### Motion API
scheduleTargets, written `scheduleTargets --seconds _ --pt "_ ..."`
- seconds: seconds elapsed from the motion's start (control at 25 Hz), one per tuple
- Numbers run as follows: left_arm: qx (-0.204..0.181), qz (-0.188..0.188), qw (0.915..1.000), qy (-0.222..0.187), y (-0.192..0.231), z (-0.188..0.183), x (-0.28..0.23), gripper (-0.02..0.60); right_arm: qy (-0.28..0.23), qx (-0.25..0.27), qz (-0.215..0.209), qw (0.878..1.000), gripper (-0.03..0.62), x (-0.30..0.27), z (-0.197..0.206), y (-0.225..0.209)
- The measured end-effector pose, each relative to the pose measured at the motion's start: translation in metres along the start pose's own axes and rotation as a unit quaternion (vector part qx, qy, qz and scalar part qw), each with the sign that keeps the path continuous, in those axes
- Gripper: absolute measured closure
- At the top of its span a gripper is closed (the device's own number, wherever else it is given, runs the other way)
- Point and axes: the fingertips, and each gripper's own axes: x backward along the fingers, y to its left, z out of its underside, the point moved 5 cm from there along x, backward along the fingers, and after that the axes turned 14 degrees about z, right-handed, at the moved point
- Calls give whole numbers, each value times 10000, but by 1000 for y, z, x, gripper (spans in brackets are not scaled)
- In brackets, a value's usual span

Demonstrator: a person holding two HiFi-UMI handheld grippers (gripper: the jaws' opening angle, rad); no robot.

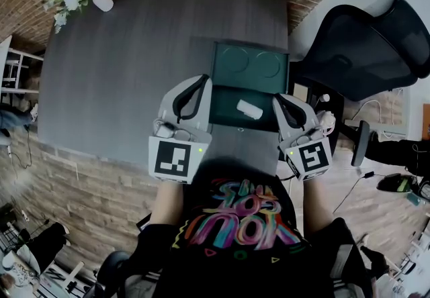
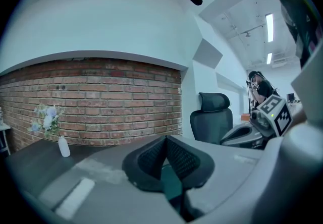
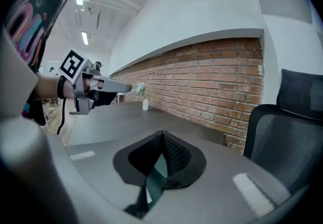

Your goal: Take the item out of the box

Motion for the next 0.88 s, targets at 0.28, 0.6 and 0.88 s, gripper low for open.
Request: scheduleTargets --seconds 0.28,0.6,0.88 --pt "-24 -89 10000 27 5 3 4 581 306 58 -335 9990 549 -11 25 10" --pt "-27 -141 9998 101 9 8 9 581 751 81 -810 9938 501 -24 57 25" --pt "-45 -175 9998 132 10 9 12 581 1022 271 -1164 9876 477 -35 74 34"
